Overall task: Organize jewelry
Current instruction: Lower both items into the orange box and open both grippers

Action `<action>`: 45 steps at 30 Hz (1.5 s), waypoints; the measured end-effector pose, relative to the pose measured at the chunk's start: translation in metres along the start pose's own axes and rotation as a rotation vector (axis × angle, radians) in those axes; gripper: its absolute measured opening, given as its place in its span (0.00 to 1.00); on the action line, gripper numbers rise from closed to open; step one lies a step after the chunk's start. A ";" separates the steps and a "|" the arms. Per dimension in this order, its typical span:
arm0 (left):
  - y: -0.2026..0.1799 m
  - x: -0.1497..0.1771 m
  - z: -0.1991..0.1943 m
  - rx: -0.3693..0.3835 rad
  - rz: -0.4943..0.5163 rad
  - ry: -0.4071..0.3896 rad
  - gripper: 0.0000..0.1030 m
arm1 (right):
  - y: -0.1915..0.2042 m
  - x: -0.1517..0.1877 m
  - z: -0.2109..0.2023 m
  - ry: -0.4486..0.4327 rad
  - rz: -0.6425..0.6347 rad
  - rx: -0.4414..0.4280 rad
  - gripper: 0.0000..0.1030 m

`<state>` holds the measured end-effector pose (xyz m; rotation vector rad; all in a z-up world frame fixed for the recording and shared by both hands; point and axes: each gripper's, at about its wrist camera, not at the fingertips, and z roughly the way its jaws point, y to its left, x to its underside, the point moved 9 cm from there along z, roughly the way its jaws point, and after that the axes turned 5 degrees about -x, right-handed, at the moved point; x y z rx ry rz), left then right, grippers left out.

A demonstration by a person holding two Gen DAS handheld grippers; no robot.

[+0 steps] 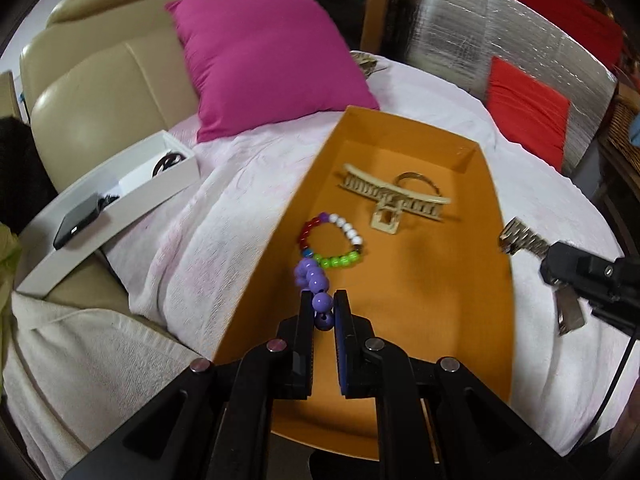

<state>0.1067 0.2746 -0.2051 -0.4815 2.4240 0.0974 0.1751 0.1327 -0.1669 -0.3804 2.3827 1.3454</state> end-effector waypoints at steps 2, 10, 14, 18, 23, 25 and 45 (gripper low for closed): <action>0.006 0.003 0.004 0.001 -0.013 0.014 0.09 | 0.002 0.003 0.013 0.022 0.002 0.018 0.08; 0.013 0.010 0.016 0.001 -0.015 0.056 0.09 | -0.009 0.009 0.038 0.048 0.034 0.123 0.08; 0.016 0.011 0.022 -0.003 -0.015 0.069 0.09 | -0.011 0.010 0.050 0.070 0.029 0.173 0.08; 0.022 0.011 0.026 -0.010 -0.017 0.080 0.09 | -0.014 0.010 0.062 0.093 0.020 0.212 0.08; 0.026 0.013 0.034 -0.030 -0.005 0.101 0.09 | -0.023 0.010 0.070 0.103 0.027 0.261 0.08; 0.025 0.014 0.037 -0.030 -0.001 0.110 0.09 | -0.026 0.010 0.071 0.103 0.025 0.277 0.08; 0.020 0.021 0.046 -0.096 0.032 0.155 0.29 | -0.042 0.010 0.071 0.119 -0.003 0.364 0.10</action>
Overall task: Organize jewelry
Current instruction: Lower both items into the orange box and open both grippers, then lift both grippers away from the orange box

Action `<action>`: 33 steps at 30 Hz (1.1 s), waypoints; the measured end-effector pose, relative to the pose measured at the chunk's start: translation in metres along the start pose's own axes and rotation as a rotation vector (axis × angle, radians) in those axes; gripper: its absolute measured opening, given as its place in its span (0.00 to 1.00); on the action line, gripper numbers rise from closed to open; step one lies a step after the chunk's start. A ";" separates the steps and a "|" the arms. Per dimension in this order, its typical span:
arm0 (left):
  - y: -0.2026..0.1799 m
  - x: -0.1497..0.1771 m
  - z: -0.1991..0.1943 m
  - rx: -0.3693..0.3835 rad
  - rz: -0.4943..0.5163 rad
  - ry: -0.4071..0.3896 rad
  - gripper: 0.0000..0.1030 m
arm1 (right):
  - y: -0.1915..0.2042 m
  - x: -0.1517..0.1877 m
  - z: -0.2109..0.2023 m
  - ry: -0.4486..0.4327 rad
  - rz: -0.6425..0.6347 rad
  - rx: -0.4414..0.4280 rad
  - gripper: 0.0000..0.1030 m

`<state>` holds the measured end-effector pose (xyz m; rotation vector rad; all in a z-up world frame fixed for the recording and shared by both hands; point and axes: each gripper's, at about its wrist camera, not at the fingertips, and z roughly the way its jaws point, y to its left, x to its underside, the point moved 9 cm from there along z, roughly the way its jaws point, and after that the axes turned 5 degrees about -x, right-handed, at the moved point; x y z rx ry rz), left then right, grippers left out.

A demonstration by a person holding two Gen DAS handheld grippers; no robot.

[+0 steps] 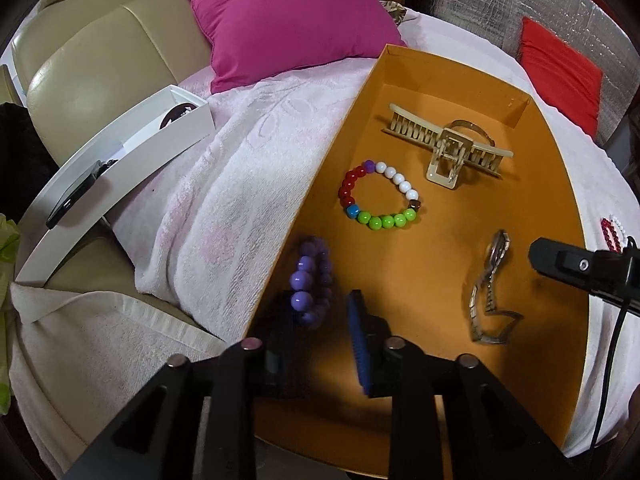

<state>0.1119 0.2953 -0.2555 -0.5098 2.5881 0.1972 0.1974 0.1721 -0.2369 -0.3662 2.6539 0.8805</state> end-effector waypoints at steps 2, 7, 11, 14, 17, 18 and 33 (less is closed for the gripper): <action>-0.001 -0.001 -0.002 -0.005 -0.001 0.000 0.31 | -0.003 -0.003 -0.006 -0.015 0.005 -0.001 0.10; -0.005 -0.004 -0.010 -0.028 -0.006 -0.013 0.42 | -0.008 -0.010 -0.028 -0.064 0.017 -0.048 0.10; -0.011 -0.015 -0.029 -0.081 0.009 -0.078 0.55 | -0.017 -0.016 -0.052 -0.109 0.024 -0.072 0.10; -0.016 -0.024 -0.045 -0.130 0.031 -0.133 0.60 | -0.034 -0.021 -0.075 -0.155 0.051 -0.086 0.10; -0.031 -0.028 -0.061 -0.140 0.058 -0.166 0.60 | -0.057 -0.022 -0.100 -0.197 0.077 -0.087 0.10; -0.039 -0.029 -0.067 -0.139 0.072 -0.177 0.60 | -0.066 -0.022 -0.108 -0.211 0.085 -0.084 0.10; -0.219 -0.019 -0.110 -0.059 0.398 -0.242 0.64 | -0.249 0.010 -0.221 -0.392 0.369 -0.095 0.11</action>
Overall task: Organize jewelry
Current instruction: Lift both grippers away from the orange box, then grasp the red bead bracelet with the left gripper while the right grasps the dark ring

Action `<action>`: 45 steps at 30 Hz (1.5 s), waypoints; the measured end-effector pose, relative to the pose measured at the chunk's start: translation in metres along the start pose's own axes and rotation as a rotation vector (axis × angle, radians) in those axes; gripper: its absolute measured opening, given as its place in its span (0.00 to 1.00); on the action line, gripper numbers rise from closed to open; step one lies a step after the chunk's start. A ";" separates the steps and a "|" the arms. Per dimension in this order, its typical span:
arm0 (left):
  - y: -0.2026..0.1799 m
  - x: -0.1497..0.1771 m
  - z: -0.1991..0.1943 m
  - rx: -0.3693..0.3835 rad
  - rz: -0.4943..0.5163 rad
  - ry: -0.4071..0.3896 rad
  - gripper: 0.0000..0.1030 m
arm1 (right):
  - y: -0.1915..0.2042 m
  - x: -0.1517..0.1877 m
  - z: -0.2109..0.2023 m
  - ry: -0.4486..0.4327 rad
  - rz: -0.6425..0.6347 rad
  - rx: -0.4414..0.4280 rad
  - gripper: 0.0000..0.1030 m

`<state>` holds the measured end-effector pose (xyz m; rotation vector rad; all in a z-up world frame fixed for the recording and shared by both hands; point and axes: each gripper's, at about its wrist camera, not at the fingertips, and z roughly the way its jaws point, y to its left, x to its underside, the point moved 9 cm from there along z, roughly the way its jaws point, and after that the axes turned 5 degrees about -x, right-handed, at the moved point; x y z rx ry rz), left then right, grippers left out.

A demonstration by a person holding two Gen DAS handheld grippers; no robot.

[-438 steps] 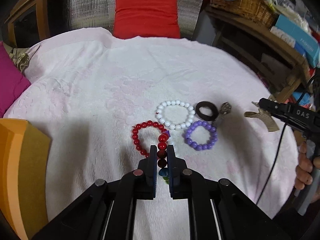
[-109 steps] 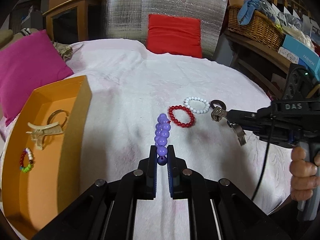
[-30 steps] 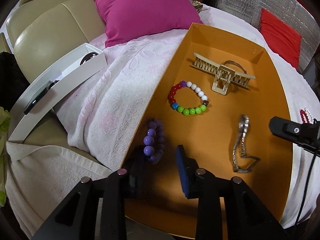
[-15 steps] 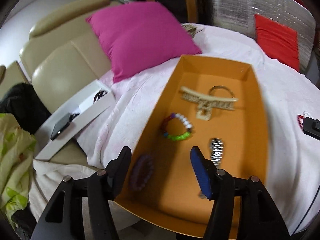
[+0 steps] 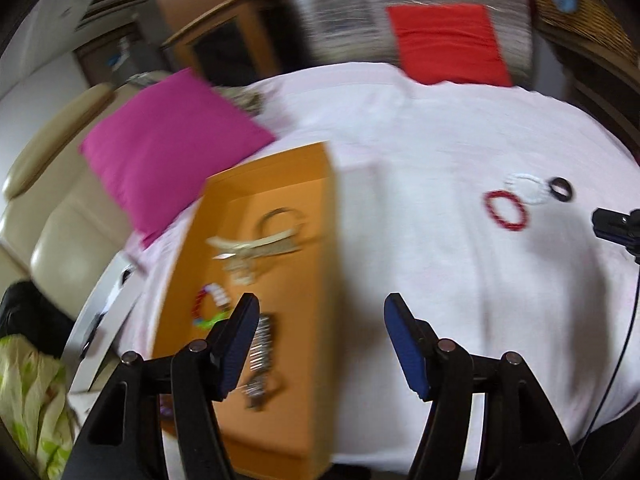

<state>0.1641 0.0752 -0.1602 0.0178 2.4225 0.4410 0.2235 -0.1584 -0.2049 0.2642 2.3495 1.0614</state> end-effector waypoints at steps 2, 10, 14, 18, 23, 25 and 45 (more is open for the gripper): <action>-0.026 -0.010 0.003 0.050 0.023 -0.006 0.64 | -0.019 -0.009 -0.009 -0.014 0.056 -0.005 0.11; -0.091 -0.035 0.028 0.158 0.036 0.024 0.64 | -0.059 -0.036 -0.024 -0.034 0.127 0.003 0.11; -0.121 -0.046 0.044 0.212 0.032 0.038 0.64 | -0.069 -0.049 -0.019 -0.046 0.111 0.047 0.11; -0.145 -0.050 0.057 0.300 0.009 0.057 0.64 | -0.080 -0.065 -0.010 -0.058 0.099 0.103 0.11; -0.165 -0.050 0.073 0.387 -0.008 0.081 0.64 | -0.092 -0.089 0.001 -0.088 0.081 0.168 0.12; -0.170 -0.051 0.078 0.408 -0.011 0.104 0.64 | -0.095 -0.095 0.010 -0.079 0.065 0.196 0.18; -0.196 -0.059 0.097 0.434 0.031 0.107 0.44 | -0.104 -0.102 0.033 -0.075 -0.105 0.376 0.07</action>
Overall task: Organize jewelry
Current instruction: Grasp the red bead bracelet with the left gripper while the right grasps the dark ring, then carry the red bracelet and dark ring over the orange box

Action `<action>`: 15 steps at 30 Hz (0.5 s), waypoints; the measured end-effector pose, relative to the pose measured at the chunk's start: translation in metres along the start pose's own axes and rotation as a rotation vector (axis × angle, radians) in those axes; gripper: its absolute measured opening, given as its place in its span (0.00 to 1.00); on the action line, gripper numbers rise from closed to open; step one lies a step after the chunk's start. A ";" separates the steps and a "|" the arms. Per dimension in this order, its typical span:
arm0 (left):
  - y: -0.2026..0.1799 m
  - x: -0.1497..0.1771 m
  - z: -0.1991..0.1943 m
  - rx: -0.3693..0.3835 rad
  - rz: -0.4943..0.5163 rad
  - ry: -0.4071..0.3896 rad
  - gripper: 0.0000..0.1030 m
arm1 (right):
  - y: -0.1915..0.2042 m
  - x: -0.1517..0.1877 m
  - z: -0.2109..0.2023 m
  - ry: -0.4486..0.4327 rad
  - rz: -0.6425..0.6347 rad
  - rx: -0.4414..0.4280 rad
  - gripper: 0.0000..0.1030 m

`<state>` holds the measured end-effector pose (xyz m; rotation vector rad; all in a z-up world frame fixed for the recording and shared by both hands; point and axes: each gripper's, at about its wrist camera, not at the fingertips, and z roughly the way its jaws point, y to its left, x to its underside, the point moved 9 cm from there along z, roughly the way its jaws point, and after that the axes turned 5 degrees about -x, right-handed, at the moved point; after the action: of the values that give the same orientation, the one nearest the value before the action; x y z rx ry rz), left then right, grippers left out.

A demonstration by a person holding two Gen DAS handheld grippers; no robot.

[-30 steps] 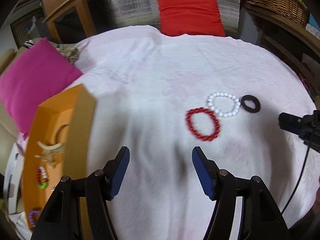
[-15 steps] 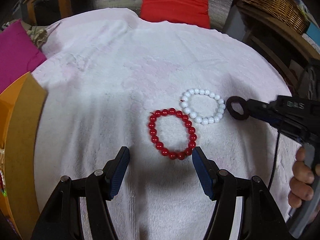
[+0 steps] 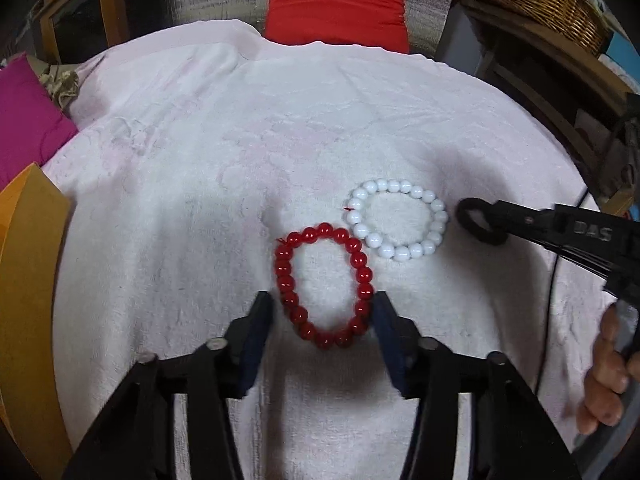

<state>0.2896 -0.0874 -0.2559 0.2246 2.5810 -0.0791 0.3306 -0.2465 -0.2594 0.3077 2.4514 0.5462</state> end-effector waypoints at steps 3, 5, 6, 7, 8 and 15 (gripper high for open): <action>0.007 -0.003 -0.002 -0.018 -0.008 -0.012 0.24 | -0.002 0.003 -0.006 0.005 0.035 -0.041 0.07; 0.013 -0.003 -0.003 -0.010 -0.029 -0.010 0.16 | -0.004 0.004 -0.012 0.007 0.061 -0.070 0.07; 0.016 -0.003 -0.005 0.004 -0.044 -0.012 0.09 | -0.005 0.005 -0.014 0.006 0.071 -0.080 0.07; 0.018 -0.003 -0.007 0.017 -0.054 -0.015 0.09 | -0.006 0.005 -0.017 0.003 0.081 -0.089 0.07; 0.019 -0.004 -0.010 0.033 -0.060 -0.021 0.09 | -0.006 0.006 -0.020 0.003 0.087 -0.097 0.07; 0.023 -0.001 -0.021 0.060 -0.050 -0.039 0.09 | 0.005 0.018 -0.030 0.023 0.094 -0.152 0.07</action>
<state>0.2830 -0.0630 -0.2378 0.1786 2.5481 -0.1778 0.2992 -0.2449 -0.2440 0.3574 2.4101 0.7759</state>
